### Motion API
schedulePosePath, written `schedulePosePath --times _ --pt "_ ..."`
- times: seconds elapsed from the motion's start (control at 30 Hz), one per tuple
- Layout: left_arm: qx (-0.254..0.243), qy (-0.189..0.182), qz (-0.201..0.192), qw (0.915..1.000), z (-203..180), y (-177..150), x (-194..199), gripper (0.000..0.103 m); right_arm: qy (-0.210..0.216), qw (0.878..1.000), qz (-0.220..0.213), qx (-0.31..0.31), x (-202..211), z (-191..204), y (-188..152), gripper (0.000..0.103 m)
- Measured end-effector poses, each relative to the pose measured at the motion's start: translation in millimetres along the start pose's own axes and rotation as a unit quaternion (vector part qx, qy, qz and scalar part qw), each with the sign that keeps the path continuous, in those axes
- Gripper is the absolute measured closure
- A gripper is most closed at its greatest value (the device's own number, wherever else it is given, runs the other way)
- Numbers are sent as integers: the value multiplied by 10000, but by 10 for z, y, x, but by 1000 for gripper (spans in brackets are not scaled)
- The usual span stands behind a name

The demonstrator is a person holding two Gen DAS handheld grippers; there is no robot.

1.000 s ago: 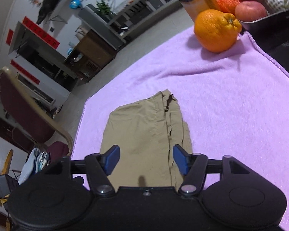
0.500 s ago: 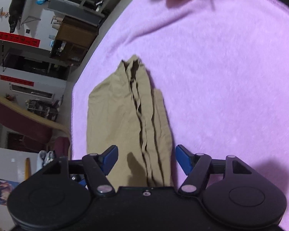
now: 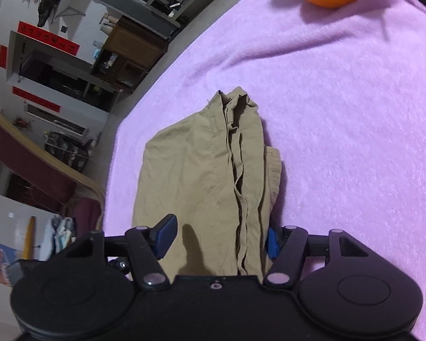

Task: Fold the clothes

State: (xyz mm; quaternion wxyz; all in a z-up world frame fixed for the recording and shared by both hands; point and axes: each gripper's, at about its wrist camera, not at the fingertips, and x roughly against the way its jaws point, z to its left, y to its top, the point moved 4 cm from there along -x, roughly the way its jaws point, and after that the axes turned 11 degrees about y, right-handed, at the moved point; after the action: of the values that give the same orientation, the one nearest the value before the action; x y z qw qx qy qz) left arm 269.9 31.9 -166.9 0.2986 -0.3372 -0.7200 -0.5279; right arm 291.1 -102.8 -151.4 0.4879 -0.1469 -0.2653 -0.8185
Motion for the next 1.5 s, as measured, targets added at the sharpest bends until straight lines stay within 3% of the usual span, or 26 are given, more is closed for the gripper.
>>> schedulePosePath --times 0.07,0.1,0.2,0.3,0.47,0.7,0.9,1.07,1.2,1.27,1.33,1.37,1.43,1.5 --pt "-214 176 -163 9995 -81 -18 59 44 -416 9987 -141 254 -8 50 -81 65" --pt "-301 228 -239 9990 -117 -19 106 50 -638 9969 -132 430 -19 66 -121 84" --pt "-488 287 -435 9975 -217 -31 303 60 -484 9973 -337 440 161 138 -164 92" --pt "-436 44 -522 9977 -315 -93 592 60 -146 9975 -570 392 505 306 -227 93" --pt "-462 -375 -635 9962 -700 -223 947 60 69 9923 -981 753 1261 526 -414 93" --pt "-1208 -325 -415 9913 -1734 -497 849 60 -97 9888 -1484 123 1957 -14 -498 93" --pt "-1497 -352 -167 9880 -2453 -675 540 63 -511 9814 -1843 136 2371 -346 -281 93" --pt "-1478 -285 -92 9886 -2872 -541 224 63 -755 9781 -1931 163 2477 -553 106 93" --pt "-1356 -142 217 9904 -2962 -518 -141 61 -1171 9745 -1886 329 2432 -764 380 93" --pt "-1386 137 317 9898 -2955 -555 -375 53 -1560 9699 -1827 403 2354 -922 459 93" --pt "-1402 175 229 9897 -2941 -535 -505 43 -2047 9627 -1686 545 2250 -1071 505 91" --pt "-1379 139 244 9900 -2941 -506 -536 42 -2257 9593 -1595 585 2193 -1144 514 89" --pt "-1314 98 296 9908 -2923 -460 -539 42 -2506 9560 -1418 567 2093 -1330 504 71" --pt "-1392 167 175 9900 -2906 -458 -456 45 -2595 9532 -1404 663 2055 -1447 484 61"
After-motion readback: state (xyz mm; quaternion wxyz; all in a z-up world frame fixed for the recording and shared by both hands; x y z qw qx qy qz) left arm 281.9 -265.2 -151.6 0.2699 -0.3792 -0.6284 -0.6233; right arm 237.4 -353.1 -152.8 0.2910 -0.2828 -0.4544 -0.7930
